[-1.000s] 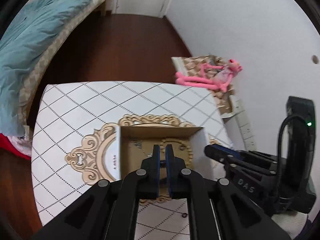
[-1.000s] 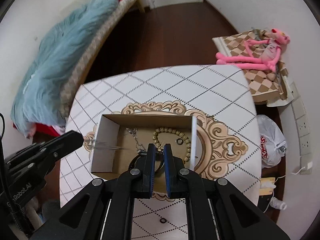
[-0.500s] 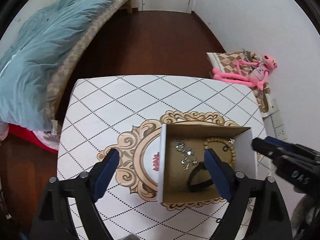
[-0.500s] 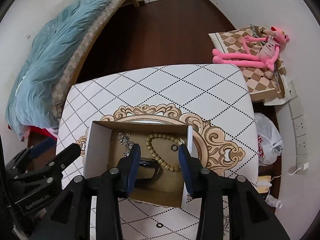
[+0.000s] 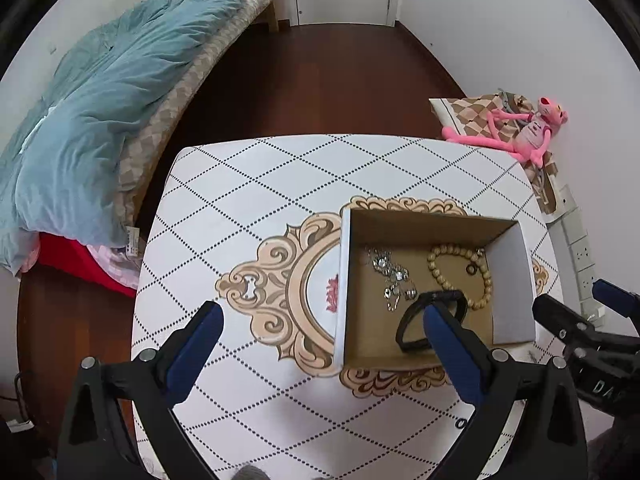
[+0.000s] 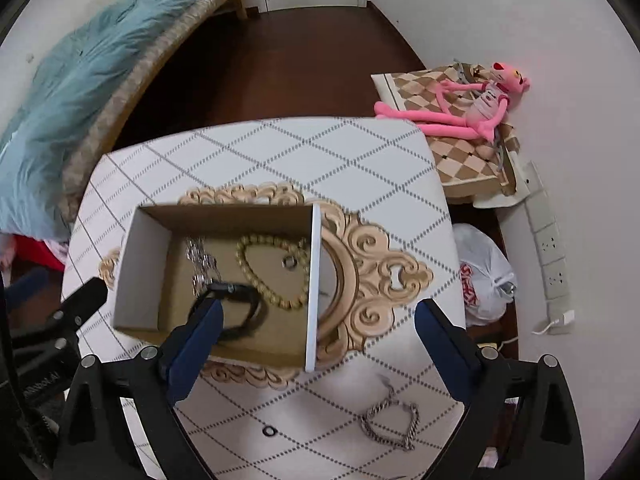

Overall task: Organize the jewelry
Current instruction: 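Open both grippers over the white box to drop the held jewelry, then withdraw both grippers from the box back over the table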

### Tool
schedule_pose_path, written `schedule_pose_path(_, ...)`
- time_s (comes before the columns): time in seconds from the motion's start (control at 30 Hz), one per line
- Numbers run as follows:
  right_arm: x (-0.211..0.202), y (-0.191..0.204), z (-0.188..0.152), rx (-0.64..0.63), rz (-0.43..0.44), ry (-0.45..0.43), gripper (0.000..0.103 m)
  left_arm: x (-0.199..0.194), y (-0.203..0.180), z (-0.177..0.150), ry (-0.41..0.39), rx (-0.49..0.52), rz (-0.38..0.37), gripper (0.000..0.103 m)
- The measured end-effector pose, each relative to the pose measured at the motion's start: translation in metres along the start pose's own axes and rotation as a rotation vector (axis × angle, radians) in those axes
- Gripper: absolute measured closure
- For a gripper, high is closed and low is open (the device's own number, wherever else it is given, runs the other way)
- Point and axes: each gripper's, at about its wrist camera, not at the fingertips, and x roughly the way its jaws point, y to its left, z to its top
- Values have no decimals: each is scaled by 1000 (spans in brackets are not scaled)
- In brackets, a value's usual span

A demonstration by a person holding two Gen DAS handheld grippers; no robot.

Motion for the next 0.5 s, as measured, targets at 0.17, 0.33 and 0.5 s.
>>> schedule_pose_path(0.17, -10, -1, -17, 5, -24, -17, 3, -12, -2, -10, -3, 6, 4, 1)
schedule_pose_path(0.33, -27, -2, -28, 12, -29, -44, 3, -31, -4, -22, -17, 9, 13, 1)
schedule_pose_path(0.5, -57, -4, -42, 11, -37, -94, 2, -63, -6, -33, -64, 2, 18, 1)
